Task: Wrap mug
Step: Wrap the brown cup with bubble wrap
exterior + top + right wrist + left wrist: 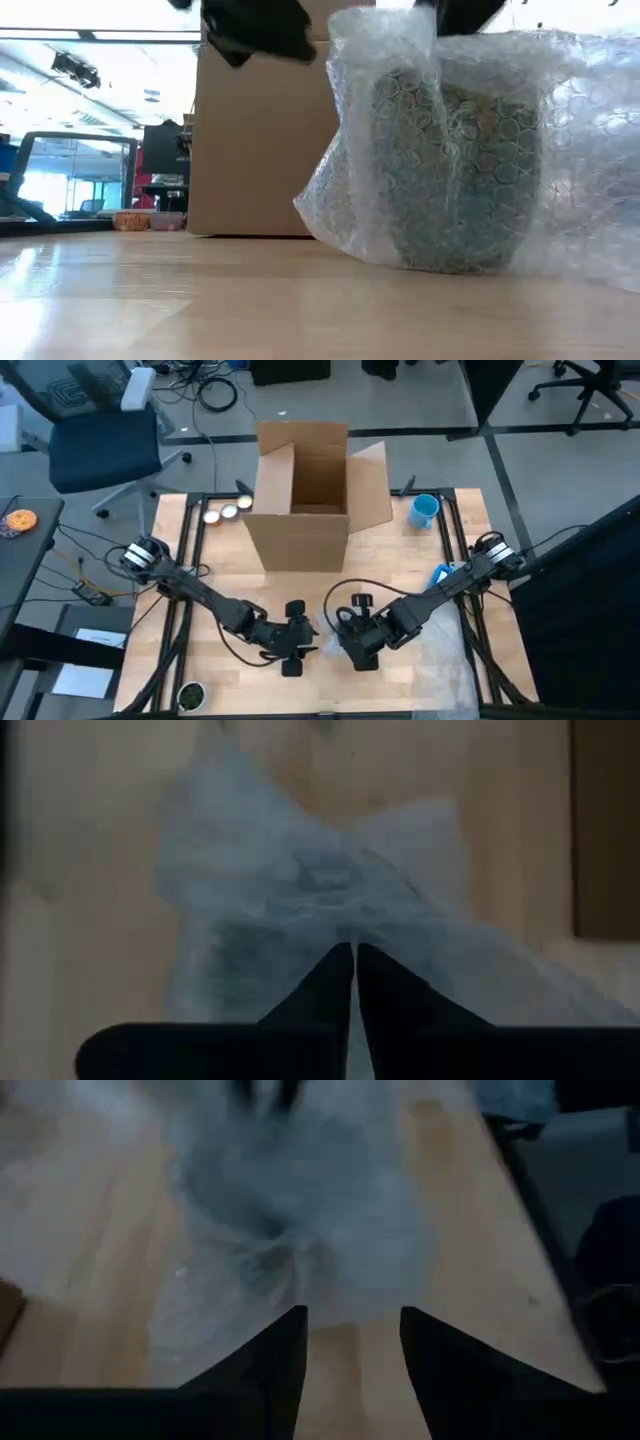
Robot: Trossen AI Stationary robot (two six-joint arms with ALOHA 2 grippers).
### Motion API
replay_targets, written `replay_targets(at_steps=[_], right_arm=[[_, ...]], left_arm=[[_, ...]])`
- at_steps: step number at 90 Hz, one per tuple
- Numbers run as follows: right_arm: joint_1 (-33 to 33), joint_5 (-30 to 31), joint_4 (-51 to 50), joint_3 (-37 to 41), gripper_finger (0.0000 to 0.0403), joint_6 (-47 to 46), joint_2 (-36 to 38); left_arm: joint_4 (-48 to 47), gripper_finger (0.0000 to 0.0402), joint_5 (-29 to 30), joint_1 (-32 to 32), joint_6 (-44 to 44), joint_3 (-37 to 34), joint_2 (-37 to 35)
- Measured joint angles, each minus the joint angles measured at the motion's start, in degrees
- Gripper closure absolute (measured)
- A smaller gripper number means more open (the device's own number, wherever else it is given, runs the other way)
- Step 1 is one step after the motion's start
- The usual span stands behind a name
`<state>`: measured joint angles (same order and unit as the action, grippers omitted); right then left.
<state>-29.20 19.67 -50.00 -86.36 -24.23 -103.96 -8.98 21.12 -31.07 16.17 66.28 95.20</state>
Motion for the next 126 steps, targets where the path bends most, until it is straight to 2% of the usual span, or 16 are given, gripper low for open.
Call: replay_targets(at_steps=[16,26,40,55,92,109,126], right_arm=[[1.5,-2.6,7.8,6.7,0.0403,-0.1,0.0],[2.4,-5.9,12.5,9.8,0.0403,-0.6,0.0],[2.3,-7.1,12.7,9.8,0.0403,-0.8,0.1],[1.2,-7.4,11.0,7.5,0.0403,-0.8,0.2],[-0.4,-7.1,-0.2,-2.3,0.0403,-1.0,0.3],[-0.8,-2.6,-9.3,-8.2,0.0403,-0.9,0.3],[-0.7,1.5,-9.1,-10.1,0.0403,1.0,0.4]], left_arm=[[8.5,0.0254,6.4,-2.3,-6.6,0.6,0.1],[15.3,0.0254,6.7,-1.5,-9.5,0.6,3.2],[20.1,0.0254,6.6,0.8,-10.3,0.5,7.3],[19.6,0.0254,3.2,2.9,-9.1,0.5,8.7],[19.8,0.0254,2.4,6.4,-3.6,0.5,10.1],[19.5,0.0254,2.5,6.5,-3.5,0.5,10.6],[19.1,0.0254,2.6,6.7,-3.5,0.5,10.6]])
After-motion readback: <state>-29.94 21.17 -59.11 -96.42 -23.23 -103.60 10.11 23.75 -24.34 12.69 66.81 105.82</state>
